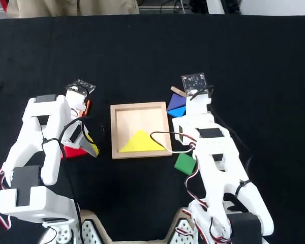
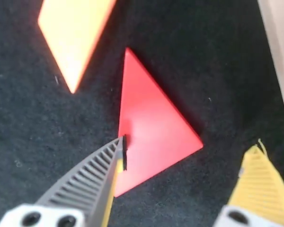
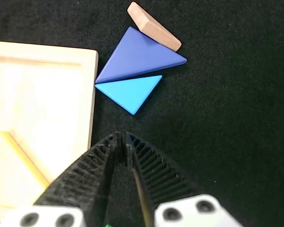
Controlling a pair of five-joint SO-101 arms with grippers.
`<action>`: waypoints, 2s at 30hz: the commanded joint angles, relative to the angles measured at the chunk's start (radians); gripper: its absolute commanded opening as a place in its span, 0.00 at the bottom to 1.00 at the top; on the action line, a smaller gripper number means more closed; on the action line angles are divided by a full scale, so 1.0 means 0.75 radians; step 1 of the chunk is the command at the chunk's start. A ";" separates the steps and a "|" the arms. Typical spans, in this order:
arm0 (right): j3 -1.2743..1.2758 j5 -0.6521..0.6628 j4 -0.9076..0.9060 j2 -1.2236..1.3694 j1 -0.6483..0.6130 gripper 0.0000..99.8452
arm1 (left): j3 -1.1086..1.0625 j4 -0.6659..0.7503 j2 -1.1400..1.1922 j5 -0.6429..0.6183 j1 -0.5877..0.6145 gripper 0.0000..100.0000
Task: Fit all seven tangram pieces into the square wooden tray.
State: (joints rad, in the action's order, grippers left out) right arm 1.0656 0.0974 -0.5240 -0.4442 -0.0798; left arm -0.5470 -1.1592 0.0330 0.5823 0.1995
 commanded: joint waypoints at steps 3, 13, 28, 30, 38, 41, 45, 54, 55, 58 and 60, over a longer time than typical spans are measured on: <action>-0.011 0.002 0.027 0.013 -0.020 0.01 | 0.060 0.018 -0.065 0.076 0.005 0.37; -0.011 0.002 0.029 0.013 -0.023 0.01 | -0.032 0.192 -0.045 0.162 0.079 0.37; -0.009 0.002 0.053 0.013 -0.023 0.01 | -0.111 0.243 -0.010 0.184 0.024 0.37; -0.001 0.002 0.055 0.013 -0.023 0.01 | -0.118 0.243 -0.029 0.248 0.026 0.37; 0.001 0.002 0.055 0.013 -0.023 0.01 | -0.118 0.245 -0.031 0.262 0.028 0.37; 0.003 0.002 0.055 0.013 -0.023 0.01 | -0.134 0.284 -0.031 0.260 0.026 0.37; 0.003 0.002 0.053 0.013 -0.023 0.01 | -0.163 0.315 -0.031 0.268 0.026 0.37; 0.005 0.002 0.049 0.013 -0.023 0.01 | -0.163 0.319 -0.031 0.256 0.028 0.37; 0.005 0.002 0.049 0.013 -0.023 0.01 | -0.163 0.319 -0.031 0.241 0.028 0.37; 0.005 0.002 0.049 0.013 -0.023 0.01 | -0.159 0.321 -0.018 0.205 0.028 0.37; 0.005 0.002 0.049 0.013 -0.023 0.01 | -0.150 0.319 0.002 0.188 0.028 0.37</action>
State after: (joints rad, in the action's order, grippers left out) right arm 1.0748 0.0974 -0.5025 -0.4442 -0.0798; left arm -0.6667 -0.9321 0.0376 0.7572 0.2332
